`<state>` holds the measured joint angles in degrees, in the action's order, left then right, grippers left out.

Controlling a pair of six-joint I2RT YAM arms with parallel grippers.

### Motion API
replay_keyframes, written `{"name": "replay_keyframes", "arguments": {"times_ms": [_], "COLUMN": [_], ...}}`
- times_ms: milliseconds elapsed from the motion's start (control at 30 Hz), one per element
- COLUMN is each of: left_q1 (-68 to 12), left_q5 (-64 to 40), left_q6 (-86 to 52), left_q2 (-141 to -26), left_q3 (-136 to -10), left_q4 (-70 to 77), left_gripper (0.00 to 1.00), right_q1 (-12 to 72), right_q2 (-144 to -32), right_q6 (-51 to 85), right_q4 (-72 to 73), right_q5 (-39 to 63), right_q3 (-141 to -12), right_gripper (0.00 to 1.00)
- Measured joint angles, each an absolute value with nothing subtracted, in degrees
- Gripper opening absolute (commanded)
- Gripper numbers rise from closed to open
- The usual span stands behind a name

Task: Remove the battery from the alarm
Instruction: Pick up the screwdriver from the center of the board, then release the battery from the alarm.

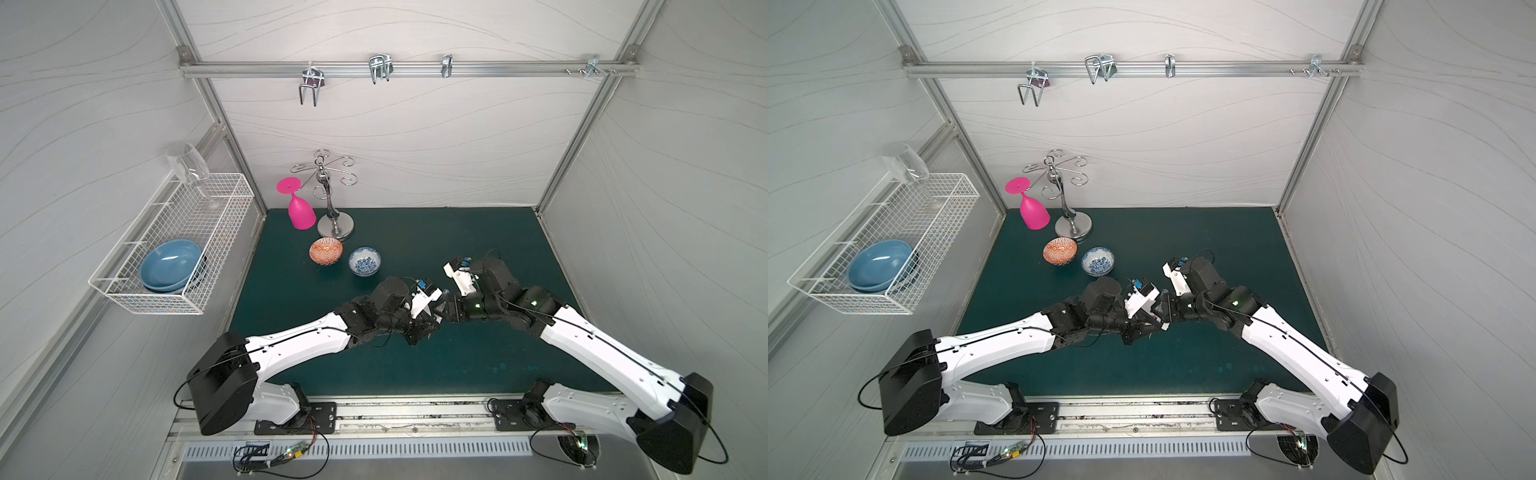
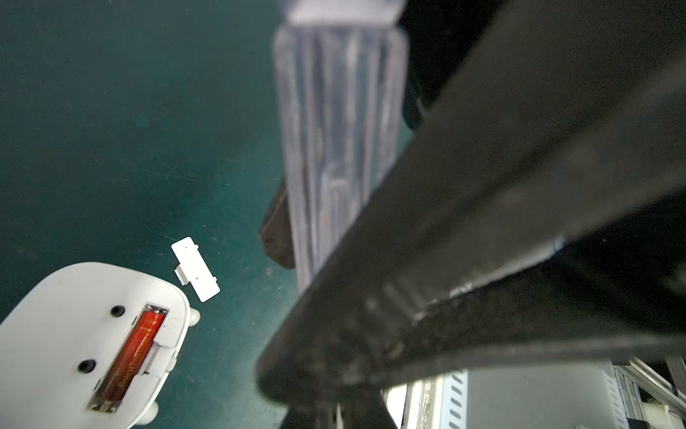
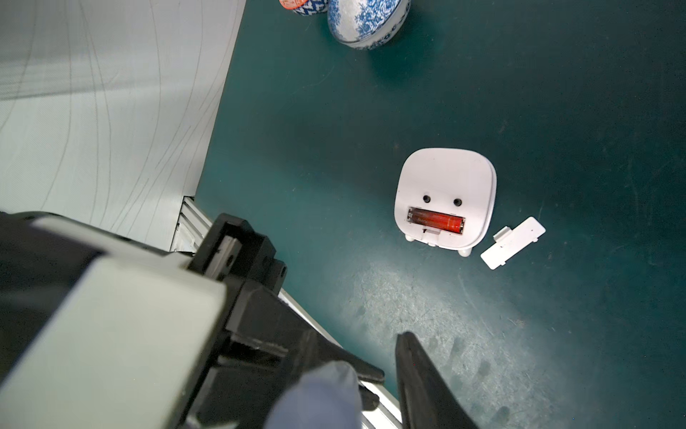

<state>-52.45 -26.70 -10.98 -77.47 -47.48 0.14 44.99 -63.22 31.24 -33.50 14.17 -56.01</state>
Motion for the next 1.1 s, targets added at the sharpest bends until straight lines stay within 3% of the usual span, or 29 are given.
{"name": "replay_keyframes", "arguments": {"times_ms": [67,167,400,667,1100], "left_q1": [-52.45,-52.45,-51.62,-41.08,-38.24], "left_q5": [-26.68,-26.39,-22.74,-19.11,-19.81], "left_q6": [-10.63,-10.46,-12.91,-31.27,-41.06], "left_q2": [-77.49,-77.43,-70.94,-63.4,-78.52], "left_q3": [-47.48,-47.48,-43.77,-32.82,-36.07], "left_q4": [-0.12,-0.14,0.27,-1.5,-4.8], "left_gripper": [0.0,0.15,0.57,0.59,0.62], "right_q1": [45.12,45.19,41.28,38.7,42.83], "right_q2": [-63.44,-63.42,-60.12,-56.9,-66.67], "right_q6": [31.48,31.66,31.46,25.41,17.06], "right_q4": [-32.97,-32.4,-29.61,-16.64,7.38], "right_q5": [14.31,14.68,15.0,8.88,0.16], "right_q3": [-56.01,-56.01,-51.94,-39.7,-33.3], "right_gripper": [0.18,0.0,0.0,0.0,0.0]}}
